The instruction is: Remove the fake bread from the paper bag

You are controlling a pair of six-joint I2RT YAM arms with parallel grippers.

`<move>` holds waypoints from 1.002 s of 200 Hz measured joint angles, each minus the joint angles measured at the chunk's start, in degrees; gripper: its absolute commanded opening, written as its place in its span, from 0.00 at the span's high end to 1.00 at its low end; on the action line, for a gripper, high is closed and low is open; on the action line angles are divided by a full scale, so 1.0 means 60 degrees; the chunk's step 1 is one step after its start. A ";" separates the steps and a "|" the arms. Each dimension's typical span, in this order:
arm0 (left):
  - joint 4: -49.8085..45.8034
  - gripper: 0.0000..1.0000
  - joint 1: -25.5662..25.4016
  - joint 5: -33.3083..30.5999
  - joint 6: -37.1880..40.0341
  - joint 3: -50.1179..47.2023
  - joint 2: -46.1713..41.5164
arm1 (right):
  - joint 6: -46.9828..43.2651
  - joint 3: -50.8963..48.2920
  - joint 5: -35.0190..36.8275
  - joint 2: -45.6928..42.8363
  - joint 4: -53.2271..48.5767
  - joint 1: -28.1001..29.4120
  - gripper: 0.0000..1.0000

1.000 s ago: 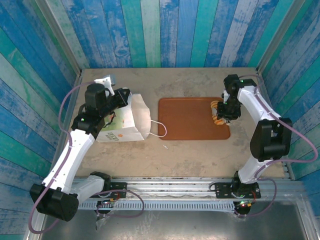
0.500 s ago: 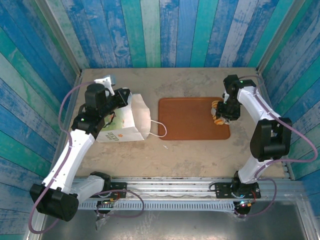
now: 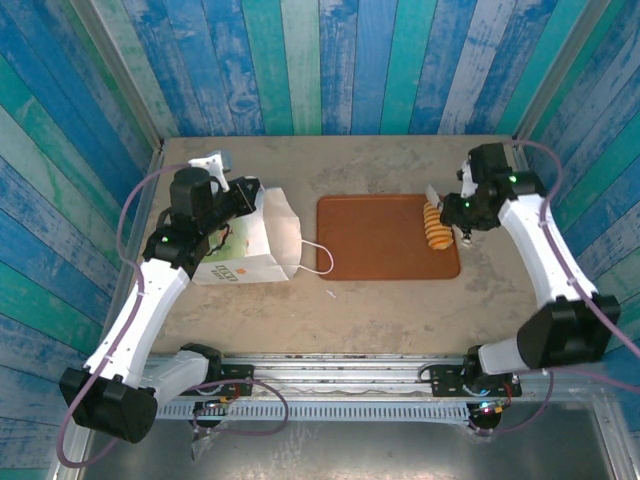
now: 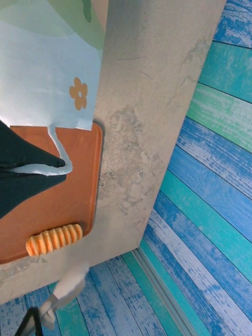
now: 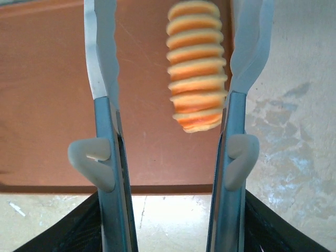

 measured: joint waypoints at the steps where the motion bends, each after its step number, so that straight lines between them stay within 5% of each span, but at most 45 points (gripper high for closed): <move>1: -0.0033 1.00 0.0000 -0.0007 0.0022 0.0000 -0.0011 | -0.0018 -0.0033 -0.0018 -0.0058 0.0033 -0.0004 0.44; 58: -0.1410 1.00 0.0000 -0.0714 0.0809 -0.0007 -0.1118 | -0.0550 -0.2386 -0.1763 -0.2856 0.2317 -0.0007 0.47; 122: -0.2160 1.00 0.0000 -0.1741 0.0812 -0.0492 -0.2521 | -0.0892 -0.3038 -0.5461 -0.2426 0.3351 0.0186 0.52; 200: -0.1603 1.00 -0.0007 -0.1912 -0.0328 -0.0546 -0.2175 | -0.1708 -0.3071 -0.7133 -0.2149 0.3300 0.3668 0.52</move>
